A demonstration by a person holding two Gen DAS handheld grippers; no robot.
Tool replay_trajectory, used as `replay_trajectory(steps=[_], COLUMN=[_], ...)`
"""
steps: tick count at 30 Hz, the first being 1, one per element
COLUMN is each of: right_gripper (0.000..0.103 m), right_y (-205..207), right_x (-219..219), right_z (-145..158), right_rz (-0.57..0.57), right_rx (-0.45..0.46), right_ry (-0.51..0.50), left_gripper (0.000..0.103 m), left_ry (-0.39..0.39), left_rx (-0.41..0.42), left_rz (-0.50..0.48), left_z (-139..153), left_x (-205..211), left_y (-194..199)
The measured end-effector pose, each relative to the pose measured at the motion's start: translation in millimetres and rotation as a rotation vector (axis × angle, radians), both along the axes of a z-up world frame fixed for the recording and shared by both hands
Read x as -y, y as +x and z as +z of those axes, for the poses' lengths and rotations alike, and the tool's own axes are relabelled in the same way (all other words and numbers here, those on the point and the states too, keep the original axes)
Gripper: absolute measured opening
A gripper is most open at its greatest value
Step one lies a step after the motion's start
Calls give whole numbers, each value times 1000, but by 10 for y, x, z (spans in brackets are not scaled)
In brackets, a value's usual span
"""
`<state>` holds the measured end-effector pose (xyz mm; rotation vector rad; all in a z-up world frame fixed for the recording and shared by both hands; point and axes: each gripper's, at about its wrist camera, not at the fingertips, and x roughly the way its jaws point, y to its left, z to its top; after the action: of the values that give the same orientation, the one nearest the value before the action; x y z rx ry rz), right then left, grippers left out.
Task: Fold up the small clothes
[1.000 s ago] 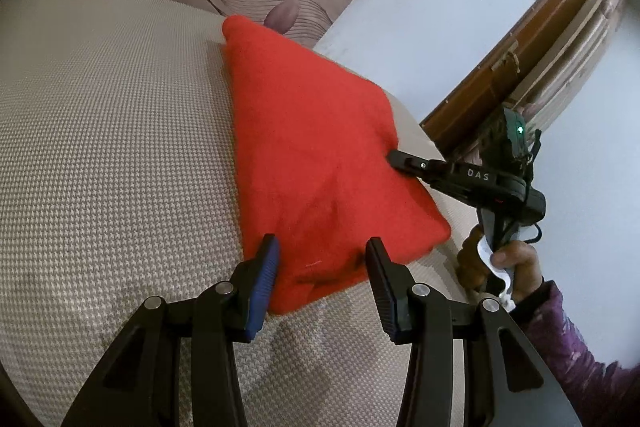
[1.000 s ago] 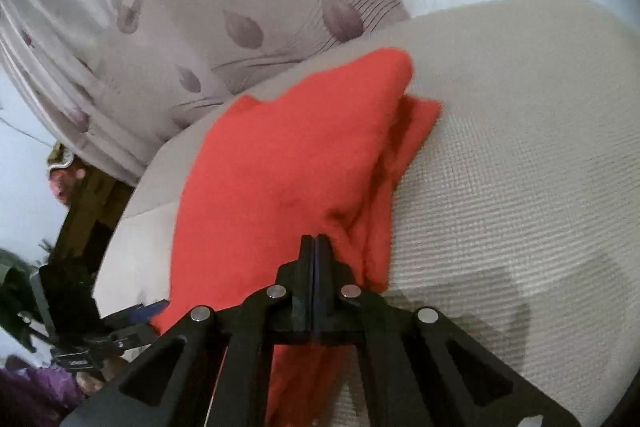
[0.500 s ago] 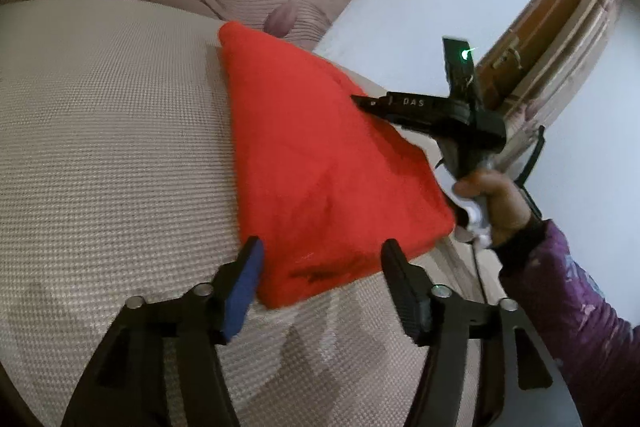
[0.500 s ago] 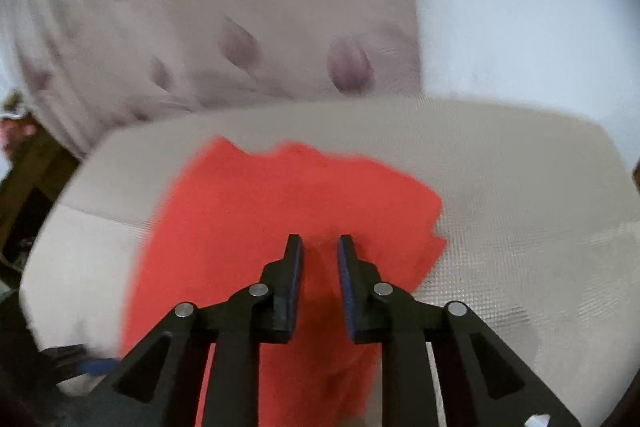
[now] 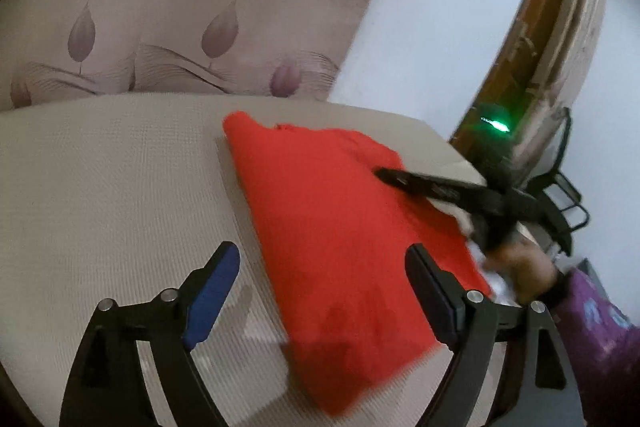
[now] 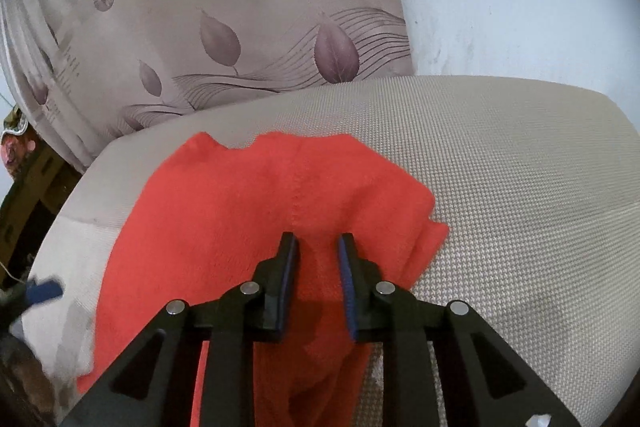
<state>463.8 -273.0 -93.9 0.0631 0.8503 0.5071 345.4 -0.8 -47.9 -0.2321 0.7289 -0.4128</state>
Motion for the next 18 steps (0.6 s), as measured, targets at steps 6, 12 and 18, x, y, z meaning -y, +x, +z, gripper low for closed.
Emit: replay_trajectory(steps=[6, 12, 18], right_gripper=[20, 20, 20], right_y=[-40, -56, -64], right_x=[0, -8, -15], right_z=[5, 9, 20], right_rz=[-6, -9, -14], right_rx=[15, 21, 33], right_ry=[0, -3, -19], left_gripper=[85, 85, 85], left_ry=[107, 228, 285], left_rx=[27, 79, 110], left_rz=[40, 47, 44], left_z=[-44, -58, -56], left_x=[55, 220, 290], left_y=[334, 362, 393])
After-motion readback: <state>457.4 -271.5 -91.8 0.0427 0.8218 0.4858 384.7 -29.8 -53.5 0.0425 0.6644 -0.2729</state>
